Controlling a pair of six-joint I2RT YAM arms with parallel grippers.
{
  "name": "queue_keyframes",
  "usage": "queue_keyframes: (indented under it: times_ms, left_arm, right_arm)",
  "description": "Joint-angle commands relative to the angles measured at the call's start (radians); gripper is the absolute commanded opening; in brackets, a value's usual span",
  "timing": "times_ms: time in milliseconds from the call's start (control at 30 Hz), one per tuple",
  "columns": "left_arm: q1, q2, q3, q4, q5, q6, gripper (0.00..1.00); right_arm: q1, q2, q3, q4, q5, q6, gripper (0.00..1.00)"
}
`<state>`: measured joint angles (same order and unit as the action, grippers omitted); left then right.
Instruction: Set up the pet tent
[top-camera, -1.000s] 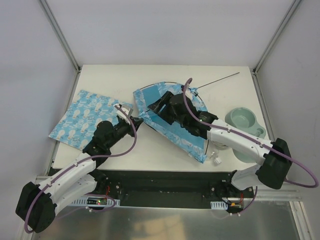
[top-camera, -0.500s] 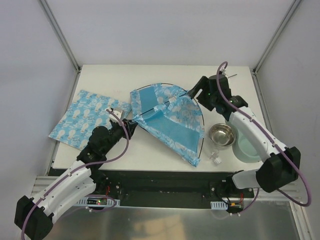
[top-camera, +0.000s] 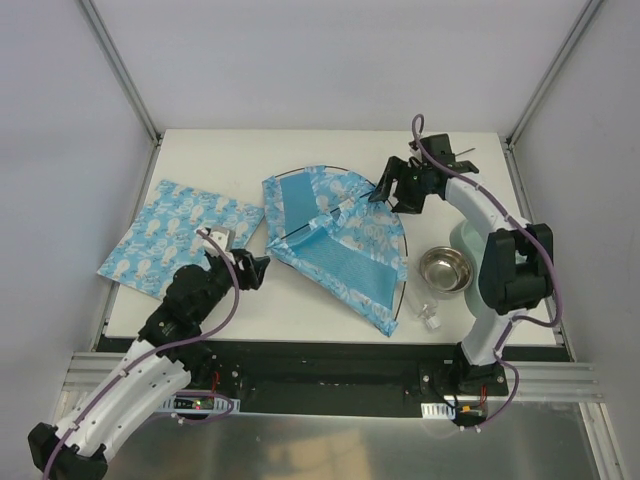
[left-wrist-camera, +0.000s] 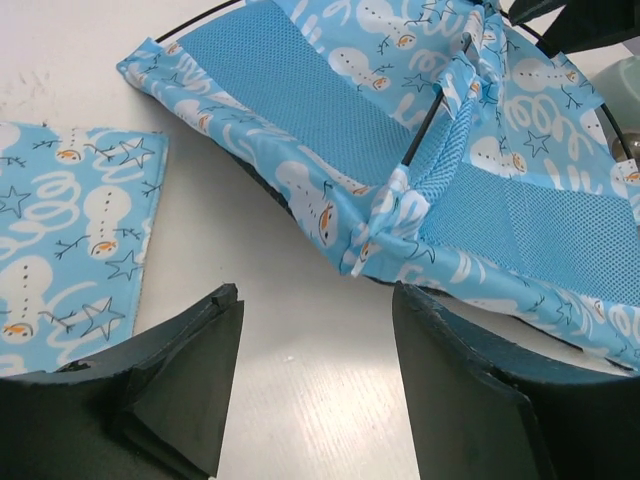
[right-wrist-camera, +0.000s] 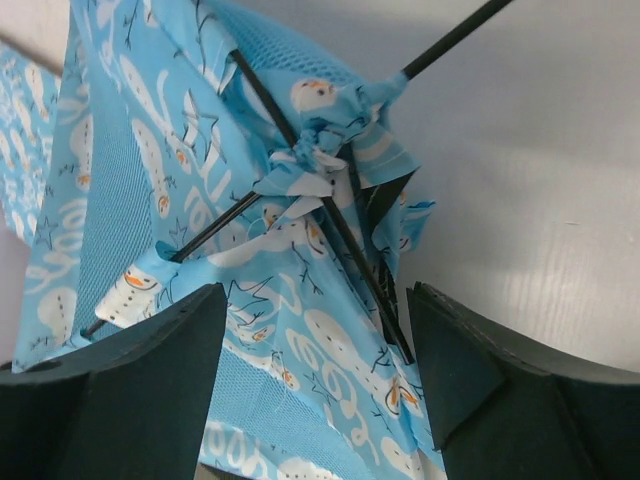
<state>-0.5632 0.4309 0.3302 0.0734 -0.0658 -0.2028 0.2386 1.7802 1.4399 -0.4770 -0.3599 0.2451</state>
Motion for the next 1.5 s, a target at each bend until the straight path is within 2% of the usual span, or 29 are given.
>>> queue_keyframes:
  times_ms: [0,100,267,433,567,667,833,1133,1300,1367,1467]
  left_arm:
    - [-0.003,-0.092,0.059,-0.135,-0.043,-0.006,0.63]
    - [-0.003,-0.142,0.093,-0.194,-0.089,0.016,0.66]
    - [-0.003,-0.166,0.164,-0.231,-0.137,0.069,0.71]
    - [-0.003,-0.1,0.248,-0.23,-0.138,0.135,0.75]
    - [-0.003,-0.043,0.309,-0.231,-0.131,0.155,0.78]
    - [-0.004,-0.008,0.345,-0.227,-0.14,0.149,0.85]
    - [-0.003,0.035,0.389,-0.227,-0.164,0.105,0.96]
    - [-0.003,0.075,0.431,-0.222,-0.14,0.049,0.99]
    - [-0.003,0.077,0.44,-0.219,-0.144,0.043,0.99]
    - [-0.003,0.075,0.446,-0.218,-0.149,0.043,0.99]
    - [-0.003,0.075,0.458,-0.218,-0.131,0.072,0.99]
  right_arm:
    - [-0.007,0.021,0.063,-0.026,-0.184,-0.104,0.77]
    - [-0.007,0.039,0.077,-0.017,-0.26,-0.127,0.63]
    - [-0.007,0.062,0.103,-0.032,-0.297,-0.159,0.4]
    - [-0.009,0.081,0.14,-0.06,-0.297,-0.178,0.18]
    - [-0.005,0.09,0.169,-0.066,-0.317,-0.179,0.07]
    - [-0.004,0.085,0.191,-0.072,-0.333,-0.191,0.05]
    - [0.014,0.128,0.234,-0.118,-0.274,-0.227,0.15]
    - [0.044,0.214,0.229,-0.1,-0.244,-0.236,0.22]
    - [0.053,0.209,0.231,-0.081,-0.267,-0.227,0.11]
    - [0.054,0.205,0.232,-0.077,-0.267,-0.219,0.01]
    - [0.057,0.18,0.231,-0.066,-0.261,-0.199,0.0]
